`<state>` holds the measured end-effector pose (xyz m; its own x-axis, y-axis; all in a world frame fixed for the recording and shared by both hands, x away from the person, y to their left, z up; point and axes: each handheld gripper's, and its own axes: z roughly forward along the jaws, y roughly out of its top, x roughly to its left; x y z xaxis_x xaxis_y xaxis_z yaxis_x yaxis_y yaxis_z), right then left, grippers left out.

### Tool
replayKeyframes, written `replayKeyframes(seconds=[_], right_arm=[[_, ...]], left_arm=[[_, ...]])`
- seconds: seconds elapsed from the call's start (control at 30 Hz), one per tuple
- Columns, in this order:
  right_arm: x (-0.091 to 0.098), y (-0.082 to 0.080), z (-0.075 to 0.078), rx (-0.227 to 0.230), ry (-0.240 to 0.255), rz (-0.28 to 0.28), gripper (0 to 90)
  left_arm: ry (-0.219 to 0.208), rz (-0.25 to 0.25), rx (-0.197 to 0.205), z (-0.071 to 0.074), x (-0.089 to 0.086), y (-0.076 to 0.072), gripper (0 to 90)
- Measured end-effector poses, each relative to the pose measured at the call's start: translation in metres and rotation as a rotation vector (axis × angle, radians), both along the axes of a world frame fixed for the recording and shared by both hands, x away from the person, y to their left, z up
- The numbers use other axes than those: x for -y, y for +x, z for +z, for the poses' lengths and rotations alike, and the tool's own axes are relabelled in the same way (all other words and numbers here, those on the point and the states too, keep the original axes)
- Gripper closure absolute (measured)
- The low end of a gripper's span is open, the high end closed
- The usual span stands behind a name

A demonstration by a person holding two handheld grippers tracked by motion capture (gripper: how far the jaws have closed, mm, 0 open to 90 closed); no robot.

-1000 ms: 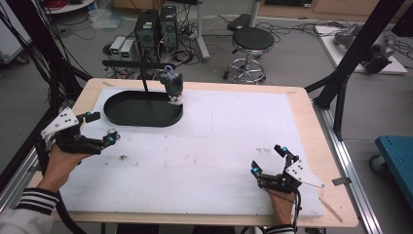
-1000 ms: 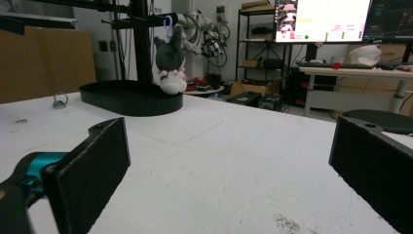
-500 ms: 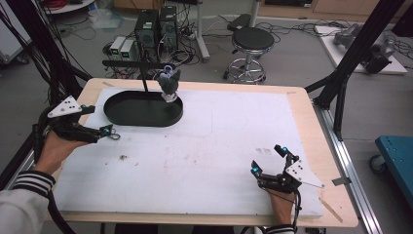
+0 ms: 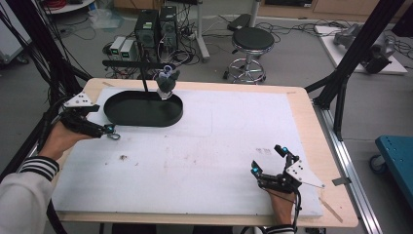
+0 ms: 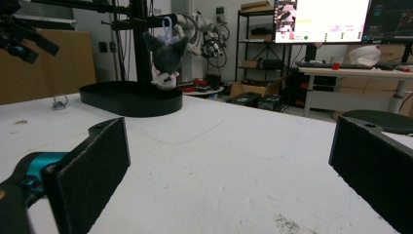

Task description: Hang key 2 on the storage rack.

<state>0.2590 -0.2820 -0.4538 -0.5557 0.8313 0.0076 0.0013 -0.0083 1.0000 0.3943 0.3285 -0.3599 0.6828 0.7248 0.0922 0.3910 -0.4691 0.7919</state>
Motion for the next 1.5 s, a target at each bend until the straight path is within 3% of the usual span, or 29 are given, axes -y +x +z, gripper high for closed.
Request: replayKeyframes(seconds=[0.33, 0.67, 0.83, 0.97, 1.1, 1.2, 1.5], right_arm=[[0.000, 0.000, 0.000, 0.004, -0.002, -0.002, 0.6], [0.000, 0.000, 0.000, 0.004, -0.002, -0.001, 0.5], [0.000, 0.000, 0.000, 0.003, -0.004, -0.001, 0.6], [0.000, 0.000, 0.000, -0.005, -0.001, 0.001, 0.5], [0.000, 0.000, 0.000, 0.004, -0.005, -0.002, 0.6], [0.000, 0.000, 0.000, 0.003, -0.004, -0.002, 0.6], [0.000, 0.000, 0.000, 0.003, -0.004, -0.001, 0.6]], left_arm=[[0.042, 0.002, -0.091, -0.017, -0.003, 0.014, 8.3], [0.087, -0.001, -0.167, -0.037, -0.004, 0.018, 11.7], [0.095, -0.009, -0.178, -0.039, -0.004, 0.020, 16.0], [0.095, -0.010, -0.218, -0.045, -0.006, 0.023, 22.2], [0.128, -0.025, -0.239, -0.049, -0.006, 0.024, 25.2], [0.125, -0.010, -0.251, -0.051, -0.007, 0.026, 26.4], [0.123, -0.018, -0.260, -0.053, -0.010, 0.027, 44.3]])
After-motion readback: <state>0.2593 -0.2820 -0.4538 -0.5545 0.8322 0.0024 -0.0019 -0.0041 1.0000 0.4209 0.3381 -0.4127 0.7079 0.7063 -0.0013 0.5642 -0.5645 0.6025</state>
